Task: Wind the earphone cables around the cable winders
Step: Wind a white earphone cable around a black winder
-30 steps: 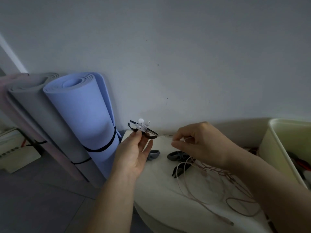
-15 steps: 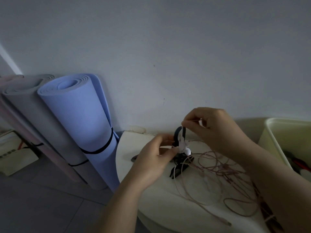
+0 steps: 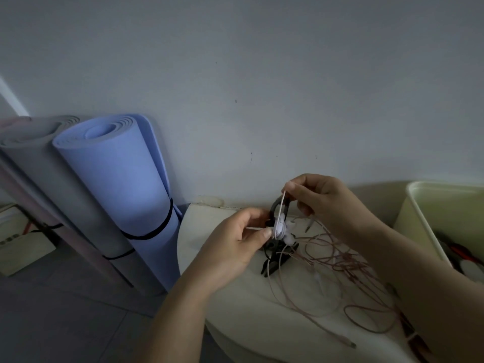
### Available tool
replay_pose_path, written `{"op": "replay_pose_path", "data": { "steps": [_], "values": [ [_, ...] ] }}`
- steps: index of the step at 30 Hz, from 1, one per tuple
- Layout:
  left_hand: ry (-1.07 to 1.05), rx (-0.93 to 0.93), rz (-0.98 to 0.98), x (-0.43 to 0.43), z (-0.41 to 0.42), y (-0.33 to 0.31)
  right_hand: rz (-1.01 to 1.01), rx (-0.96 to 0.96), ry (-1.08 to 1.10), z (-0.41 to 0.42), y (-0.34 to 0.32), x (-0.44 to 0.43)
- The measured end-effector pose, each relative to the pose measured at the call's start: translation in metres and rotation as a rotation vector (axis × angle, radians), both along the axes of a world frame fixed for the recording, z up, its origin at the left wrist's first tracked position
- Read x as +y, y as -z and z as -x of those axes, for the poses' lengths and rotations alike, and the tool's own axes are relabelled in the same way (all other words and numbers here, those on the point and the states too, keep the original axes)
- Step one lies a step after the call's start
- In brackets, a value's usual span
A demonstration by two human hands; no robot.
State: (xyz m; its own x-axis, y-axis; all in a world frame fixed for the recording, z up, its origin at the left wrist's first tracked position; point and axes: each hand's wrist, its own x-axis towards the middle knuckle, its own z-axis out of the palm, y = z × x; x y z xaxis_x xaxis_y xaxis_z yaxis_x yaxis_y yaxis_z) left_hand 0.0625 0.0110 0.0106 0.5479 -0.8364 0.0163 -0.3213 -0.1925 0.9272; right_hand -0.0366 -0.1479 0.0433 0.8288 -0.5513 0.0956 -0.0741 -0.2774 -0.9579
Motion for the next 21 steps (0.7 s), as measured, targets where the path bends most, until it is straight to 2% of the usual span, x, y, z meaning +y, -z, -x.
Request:
{"op": "replay_pose_path", "data": {
  "steps": [3, 8, 12, 14, 16, 21],
  "values": [
    [-0.002, 0.026, -0.018, -0.001, 0.000, 0.001, -0.005, 0.005, 0.012, 0.000, 0.002, -0.001],
    [0.007, 0.135, 0.022, -0.001, 0.001, 0.002, -0.182, -0.040, -0.014, -0.003, 0.006, -0.006],
    [0.067, 0.301, 0.165, -0.003, 0.006, 0.000, -0.448, 0.008, -0.113, -0.004, 0.010, -0.003],
    [0.059, 0.403, 0.262, -0.003, 0.005, -0.001, -0.503, 0.059, -0.168, -0.007, 0.016, 0.004],
    [0.001, 0.501, 0.353, -0.003, 0.004, -0.002, -0.382, 0.128, -0.186, -0.012, 0.022, 0.008],
    [-0.198, 0.759, 0.510, 0.000, -0.004, -0.008, 0.226, 0.249, -0.186, -0.016, 0.016, 0.022]
  ]
}}
